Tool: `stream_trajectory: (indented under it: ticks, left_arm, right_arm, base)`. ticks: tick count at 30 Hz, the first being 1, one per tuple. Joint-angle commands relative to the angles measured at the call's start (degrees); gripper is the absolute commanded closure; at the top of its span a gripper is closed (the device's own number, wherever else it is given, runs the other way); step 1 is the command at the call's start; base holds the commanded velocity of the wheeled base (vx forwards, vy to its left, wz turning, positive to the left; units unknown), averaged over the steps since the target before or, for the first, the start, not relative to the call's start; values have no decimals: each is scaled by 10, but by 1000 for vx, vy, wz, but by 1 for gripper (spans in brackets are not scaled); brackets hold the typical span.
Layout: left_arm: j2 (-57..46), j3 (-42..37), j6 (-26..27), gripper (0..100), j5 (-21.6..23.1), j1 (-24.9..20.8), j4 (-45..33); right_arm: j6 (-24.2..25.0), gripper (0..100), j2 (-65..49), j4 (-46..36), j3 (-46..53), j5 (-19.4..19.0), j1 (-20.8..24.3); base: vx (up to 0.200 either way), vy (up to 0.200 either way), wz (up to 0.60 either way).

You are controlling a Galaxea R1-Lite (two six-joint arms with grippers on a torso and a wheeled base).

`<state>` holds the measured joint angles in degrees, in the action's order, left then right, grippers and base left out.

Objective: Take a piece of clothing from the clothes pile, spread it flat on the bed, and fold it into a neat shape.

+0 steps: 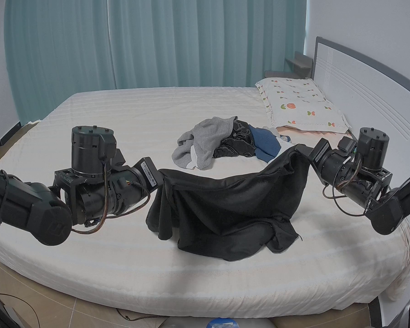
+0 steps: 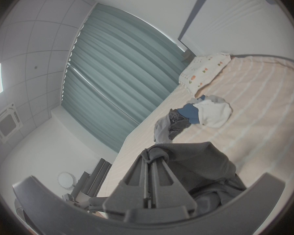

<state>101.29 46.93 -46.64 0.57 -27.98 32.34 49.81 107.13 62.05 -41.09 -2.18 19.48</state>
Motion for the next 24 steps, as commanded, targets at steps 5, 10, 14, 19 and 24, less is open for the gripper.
stream_trajectory:
  ticks: [5,10,14,19,24]
  left_arm:
    - [29,-54,-27,100,4,-1,62]
    - [46,-69,-27,100,3,4,108]
    - [44,-69,-27,100,1,6,111]
    - [45,-68,-28,100,-4,6,111]
    - [42,-67,-49,100,-1,12,108]
  right_arm:
    - [11,100,31,17,32,0,22]
    - [10,100,41,17,36,2,34]
    - [10,100,52,17,37,2,41]
    - [10,100,56,17,38,3,46]
    - [10,100,57,17,38,3,48]
  base:
    - [-200,0,0]
    - [-200,0,0]
    - [0,0,0]
    - [0,0,0]
    - [0,120,0]
